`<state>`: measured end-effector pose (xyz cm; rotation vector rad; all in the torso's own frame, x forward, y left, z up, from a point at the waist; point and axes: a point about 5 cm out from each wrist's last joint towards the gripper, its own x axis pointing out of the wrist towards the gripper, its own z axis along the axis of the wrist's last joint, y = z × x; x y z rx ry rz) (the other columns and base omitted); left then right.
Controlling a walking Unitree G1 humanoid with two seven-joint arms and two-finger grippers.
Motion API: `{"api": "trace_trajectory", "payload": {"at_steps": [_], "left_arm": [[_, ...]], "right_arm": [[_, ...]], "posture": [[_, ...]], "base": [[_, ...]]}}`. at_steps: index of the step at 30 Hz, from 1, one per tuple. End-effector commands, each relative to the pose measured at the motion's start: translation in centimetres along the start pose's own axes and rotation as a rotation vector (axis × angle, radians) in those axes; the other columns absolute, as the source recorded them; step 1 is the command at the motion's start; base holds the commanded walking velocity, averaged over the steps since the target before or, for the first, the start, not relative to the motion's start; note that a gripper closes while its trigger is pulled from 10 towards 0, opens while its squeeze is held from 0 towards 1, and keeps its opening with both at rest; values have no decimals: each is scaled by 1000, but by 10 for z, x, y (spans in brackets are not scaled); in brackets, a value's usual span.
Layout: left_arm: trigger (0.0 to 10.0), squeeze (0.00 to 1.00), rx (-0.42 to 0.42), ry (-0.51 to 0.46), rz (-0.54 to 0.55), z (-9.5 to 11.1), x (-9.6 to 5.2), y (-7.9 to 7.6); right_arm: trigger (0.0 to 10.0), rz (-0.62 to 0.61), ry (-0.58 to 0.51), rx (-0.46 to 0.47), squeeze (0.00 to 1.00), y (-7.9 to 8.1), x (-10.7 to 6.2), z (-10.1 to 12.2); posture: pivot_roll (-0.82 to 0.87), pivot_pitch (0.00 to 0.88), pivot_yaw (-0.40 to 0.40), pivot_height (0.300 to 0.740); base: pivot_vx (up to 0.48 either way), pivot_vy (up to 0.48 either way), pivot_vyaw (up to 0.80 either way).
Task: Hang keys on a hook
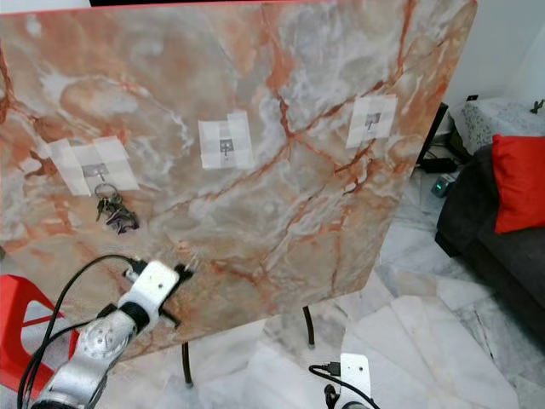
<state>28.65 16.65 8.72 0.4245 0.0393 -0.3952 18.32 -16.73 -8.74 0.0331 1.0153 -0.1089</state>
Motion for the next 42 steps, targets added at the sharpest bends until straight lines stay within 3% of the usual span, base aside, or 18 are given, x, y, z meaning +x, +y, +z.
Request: {"api": "trace_trajectory", "payload": {"at_steps": [1,14,28,37,42], "left_arm": [[10000,0,-15,-71,9,18,5,6],[10000,0,-70,-185,-23,67,31,0],[10000,0,-129,-277,113,106,56,5],[10000,0,-124,-306,137,118,58,10],[10000,0,-98,-275,140,118,62,10]], "right_arm": [[10000,-1,-2,-5,0,-1,0,1],[10000,1,-4,-13,0,0,0,1],[10000,-2,-6,-17,0,0,0,2],[10000,-1,-6,-25,0,0,0,2],[10000,1,-7,-29,0,0,0,3]], "posture": [[42,0,-79,737],[40,0,-72,737],[37,0,-73,737],[45,0,-77,737],[42,0,-75,737]], "base": [[0,0,0],[0,0,0],[0,0,0],[0,0,0],[0,0,0]]}}
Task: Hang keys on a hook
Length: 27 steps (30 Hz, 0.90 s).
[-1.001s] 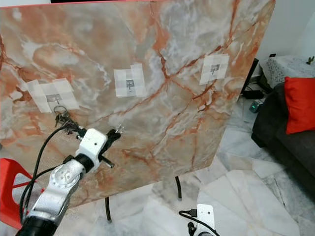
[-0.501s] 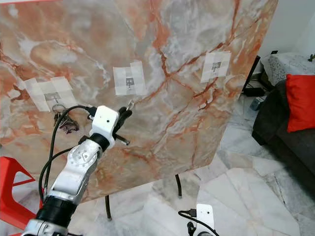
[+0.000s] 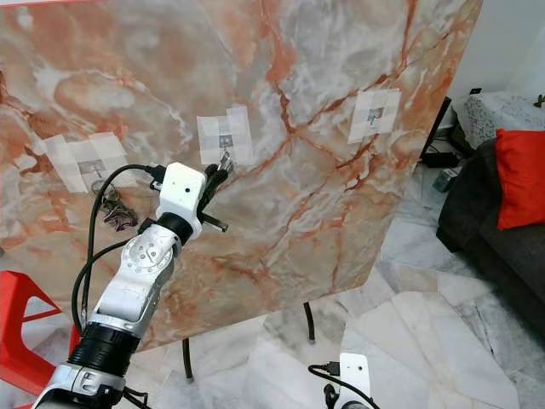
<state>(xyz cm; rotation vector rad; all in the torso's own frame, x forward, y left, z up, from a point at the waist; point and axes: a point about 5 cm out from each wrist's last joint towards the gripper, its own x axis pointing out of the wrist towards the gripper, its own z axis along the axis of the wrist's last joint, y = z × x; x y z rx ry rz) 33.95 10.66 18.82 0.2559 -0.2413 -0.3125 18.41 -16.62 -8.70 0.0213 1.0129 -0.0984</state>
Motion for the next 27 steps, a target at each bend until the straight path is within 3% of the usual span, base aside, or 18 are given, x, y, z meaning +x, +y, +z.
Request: {"api": "trace_trajectory", "payload": {"at_steps": [1,12,27], "left_arm": [[10000,0,17,10,2,3,5,-1],[10000,0,57,54,21,3,18,-7],[10000,0,84,55,49,9,26,-4]], "right_arm": [[10000,-3,-4,-15,0,-1,0,2],[10000,-2,-4,-18,0,-1,0,2],[10000,-4,-8,-17,0,0,0,2]], "posture": [[42,0,-75,737],[40,0,-72,737],[38,0,-67,737]], "base": [[0,0,0],[0,0,0],[0,0,0]]}}
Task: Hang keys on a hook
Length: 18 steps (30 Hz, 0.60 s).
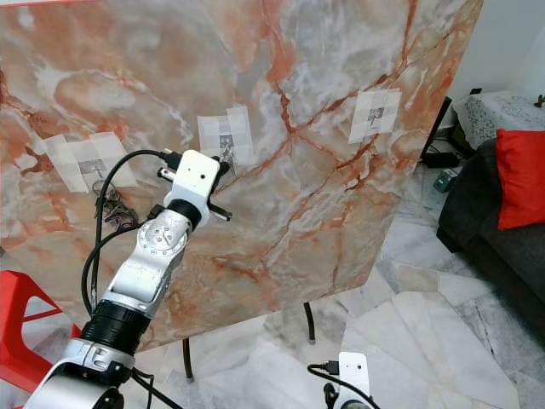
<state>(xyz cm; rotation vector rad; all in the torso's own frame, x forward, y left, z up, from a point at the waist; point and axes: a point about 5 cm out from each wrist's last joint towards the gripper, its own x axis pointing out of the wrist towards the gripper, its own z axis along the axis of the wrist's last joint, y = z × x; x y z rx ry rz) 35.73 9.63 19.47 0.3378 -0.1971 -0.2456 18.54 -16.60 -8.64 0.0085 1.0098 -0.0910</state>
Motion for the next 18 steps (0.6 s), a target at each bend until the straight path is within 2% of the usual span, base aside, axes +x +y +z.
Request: {"api": "trace_trajectory", "payload": {"at_steps": [1,18], "left_arm": [[10000,0,5,-10,1,6,5,-1],[10000,0,23,5,3,6,8,-2]], "right_arm": [[10000,-5,-5,-4,0,-1,0,1],[10000,-10,-14,-8,0,0,0,3]], "posture": [[38,0,-67,737],[36,0,-65,737]], "base": [[0,0,0],[0,0,0]]}}
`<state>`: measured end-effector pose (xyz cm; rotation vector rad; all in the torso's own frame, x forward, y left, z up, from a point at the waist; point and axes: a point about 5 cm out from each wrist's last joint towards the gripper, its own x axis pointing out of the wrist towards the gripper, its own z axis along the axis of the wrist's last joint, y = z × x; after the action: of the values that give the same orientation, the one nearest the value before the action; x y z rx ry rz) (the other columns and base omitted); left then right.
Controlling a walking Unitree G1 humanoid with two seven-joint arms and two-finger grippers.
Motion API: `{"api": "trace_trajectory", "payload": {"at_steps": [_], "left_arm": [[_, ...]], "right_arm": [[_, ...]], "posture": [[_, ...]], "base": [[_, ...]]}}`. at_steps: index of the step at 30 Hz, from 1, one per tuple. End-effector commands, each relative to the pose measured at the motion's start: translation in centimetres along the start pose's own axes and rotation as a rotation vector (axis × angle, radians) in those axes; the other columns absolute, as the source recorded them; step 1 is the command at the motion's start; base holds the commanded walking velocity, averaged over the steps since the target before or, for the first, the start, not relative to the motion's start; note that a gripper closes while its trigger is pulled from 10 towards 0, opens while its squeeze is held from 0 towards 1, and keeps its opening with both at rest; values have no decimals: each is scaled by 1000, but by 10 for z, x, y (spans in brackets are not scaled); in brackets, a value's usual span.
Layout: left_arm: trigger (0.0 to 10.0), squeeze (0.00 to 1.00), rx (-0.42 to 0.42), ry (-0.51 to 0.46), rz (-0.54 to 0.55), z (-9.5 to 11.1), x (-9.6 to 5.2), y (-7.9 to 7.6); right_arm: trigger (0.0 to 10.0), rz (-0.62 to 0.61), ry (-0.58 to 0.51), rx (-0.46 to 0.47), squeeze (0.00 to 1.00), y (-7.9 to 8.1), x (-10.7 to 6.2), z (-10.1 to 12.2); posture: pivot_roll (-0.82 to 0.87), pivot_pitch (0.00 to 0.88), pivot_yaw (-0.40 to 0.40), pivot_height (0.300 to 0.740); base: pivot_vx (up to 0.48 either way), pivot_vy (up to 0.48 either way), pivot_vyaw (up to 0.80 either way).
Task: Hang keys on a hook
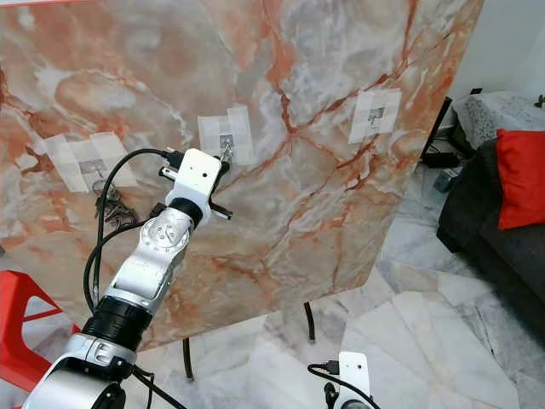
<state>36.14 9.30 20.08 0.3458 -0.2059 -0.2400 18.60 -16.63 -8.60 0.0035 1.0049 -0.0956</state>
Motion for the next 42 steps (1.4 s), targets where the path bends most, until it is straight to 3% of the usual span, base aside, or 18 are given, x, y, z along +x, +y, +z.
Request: {"api": "trace_trajectory", "payload": {"at_steps": [1,19,42], "left_arm": [[10000,0,14,11,-2,1,3,-2],[10000,0,78,51,-12,-1,4,-2],[10000,0,72,49,-6,1,6,-3]], "right_arm": [[10000,-4,-9,-5,0,0,0,2],[10000,0,-11,-5,0,1,0,2],[10000,2,-12,-3,0,1,0,2]], "posture": [[37,0,-65,737],[39,0,-64,737],[37,0,-63,737]], "base": [[0,0,0],[0,0,0],[0,0,0]]}}
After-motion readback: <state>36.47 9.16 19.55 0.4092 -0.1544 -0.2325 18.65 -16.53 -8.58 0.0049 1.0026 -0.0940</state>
